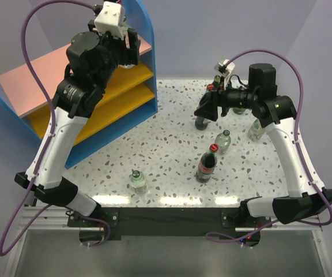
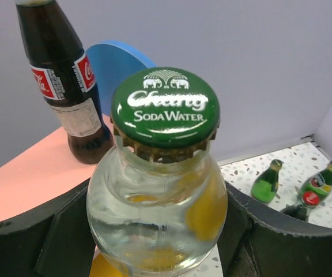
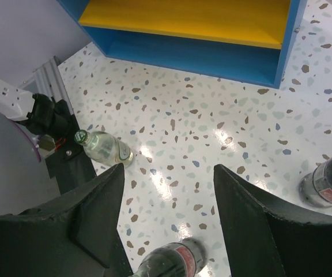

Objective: Place and organize the beverage onto the shelf
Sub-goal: Place the drink on the shelf.

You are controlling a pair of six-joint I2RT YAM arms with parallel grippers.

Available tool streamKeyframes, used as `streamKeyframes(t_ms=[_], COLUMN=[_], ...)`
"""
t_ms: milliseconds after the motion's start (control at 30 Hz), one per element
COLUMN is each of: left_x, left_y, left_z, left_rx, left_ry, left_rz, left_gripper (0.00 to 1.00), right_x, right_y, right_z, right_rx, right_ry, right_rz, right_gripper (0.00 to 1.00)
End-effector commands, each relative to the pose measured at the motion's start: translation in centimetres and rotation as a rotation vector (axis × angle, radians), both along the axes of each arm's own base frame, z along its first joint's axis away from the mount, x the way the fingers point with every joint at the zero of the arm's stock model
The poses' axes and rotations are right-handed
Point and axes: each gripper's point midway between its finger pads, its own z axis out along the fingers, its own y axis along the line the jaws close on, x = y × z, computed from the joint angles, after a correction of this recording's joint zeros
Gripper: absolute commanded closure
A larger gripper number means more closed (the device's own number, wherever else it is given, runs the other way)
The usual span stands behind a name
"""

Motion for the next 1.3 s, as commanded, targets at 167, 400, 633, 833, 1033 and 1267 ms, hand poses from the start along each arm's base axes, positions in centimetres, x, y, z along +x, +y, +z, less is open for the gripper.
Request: streamKeyframes(t_ms=[167,400,633,833,1033,1267], left_x=[2.0,5.0,6.1,7.6,8.9,9.3], left_y=[5.9,7.8,11.2,13.2,14.4,15.4], left_z=[7.5,6.7,7.1,6.8,6.2,5.6], left_rx=[-0.101,-0.135,-0.147,-0.152,-0.166,-0.166], left_ry=[-0.213,-0.196,-0.217,-0.218,-0.211,-0.194], left_rz=[0.157,0.184,0.244,0.284,0.295,0.311], left_gripper=[1.0,1.0,1.0,1.0,1.0,1.0], right_x=[-0.7,-0.7,-0.7,-0.7,-0.5,-0.4], right_y=[-0.1,-0.2,-0.1,0.0,0.2,0.3], right_z=[1.5,1.3,1.3,1.3,1.3,1.3], right_rx=[0.03,0.026,0.027,0.031,0.038,0.043], right_ry=[-0.047,-0.043,-0.039,-0.034,-0.024,-0.015], right_rz=[0.007,0.004,0.008,0.016,0.023,0.026], right_gripper=[0.33,0.33,0.33,0.33,0.33,0.33])
